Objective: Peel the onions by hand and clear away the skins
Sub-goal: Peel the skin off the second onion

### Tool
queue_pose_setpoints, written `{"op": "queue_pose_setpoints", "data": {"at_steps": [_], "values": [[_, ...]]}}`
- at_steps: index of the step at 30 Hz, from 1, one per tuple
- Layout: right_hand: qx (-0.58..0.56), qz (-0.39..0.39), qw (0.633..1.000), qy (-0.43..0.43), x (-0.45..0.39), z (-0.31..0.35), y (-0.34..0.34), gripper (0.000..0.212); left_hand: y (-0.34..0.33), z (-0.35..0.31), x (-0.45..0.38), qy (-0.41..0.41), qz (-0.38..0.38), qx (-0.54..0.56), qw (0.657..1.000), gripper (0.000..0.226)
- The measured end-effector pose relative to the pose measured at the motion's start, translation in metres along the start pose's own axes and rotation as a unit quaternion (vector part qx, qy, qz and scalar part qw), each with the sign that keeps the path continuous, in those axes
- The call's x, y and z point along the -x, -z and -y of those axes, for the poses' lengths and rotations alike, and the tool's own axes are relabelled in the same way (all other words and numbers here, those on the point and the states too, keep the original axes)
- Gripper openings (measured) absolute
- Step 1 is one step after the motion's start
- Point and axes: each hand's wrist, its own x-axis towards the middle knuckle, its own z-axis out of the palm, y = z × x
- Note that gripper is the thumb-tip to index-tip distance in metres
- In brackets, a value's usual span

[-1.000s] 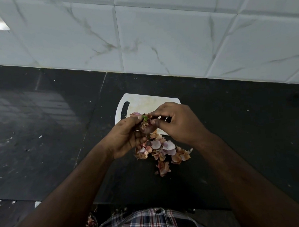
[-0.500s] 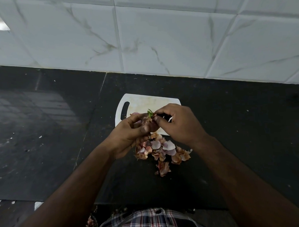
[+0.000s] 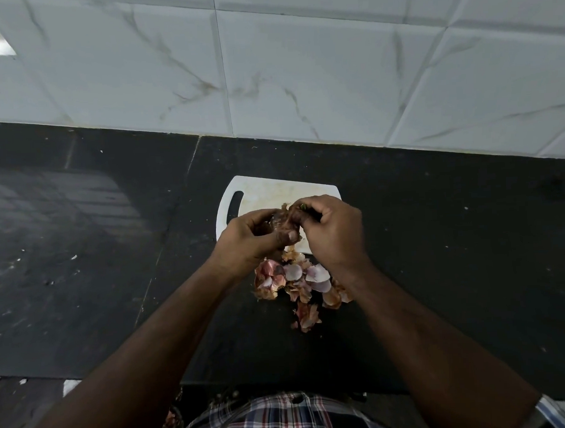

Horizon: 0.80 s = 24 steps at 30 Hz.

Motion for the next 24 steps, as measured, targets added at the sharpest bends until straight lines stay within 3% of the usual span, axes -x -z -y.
{"op": "queue_pose_setpoints", "data": {"at_steps": [4, 8, 11, 16, 20, 24], "values": [[-0.112, 0.002, 0.985, -0.133, -0.002, -0.004, -0.006, 0.012, -0.003, 0.008, 0.0, -0.023, -0.017, -0.025, 0.999, 0.041], [-0.197, 0.049, 0.958, -0.201, -0.006, -0.007, 0.002, 0.012, -0.006, 0.012, 0.005, 0.008, -0.02, 0.024, 0.999, 0.048], [-0.146, 0.116, 0.965, -0.186, -0.004, -0.014, 0.01, 0.012, -0.007, 0.014, 0.009, 0.041, -0.007, 0.09, 0.995, 0.052], [-0.037, 0.225, 0.964, -0.139, -0.001, -0.021, 0.025, 0.034, -0.002, 0.016, 0.008, 0.075, -0.014, 0.156, 0.985, 0.045], [-0.063, 0.211, 0.972, -0.079, -0.004, -0.012, 0.03, 0.031, 0.001, 0.018, 0.007, 0.079, -0.003, 0.148, 0.986, 0.042], [-0.014, 0.161, 0.986, -0.027, 0.0, -0.006, 0.02, 0.02, -0.002, 0.014, 0.007, 0.076, 0.019, 0.152, 0.985, 0.044]]}}
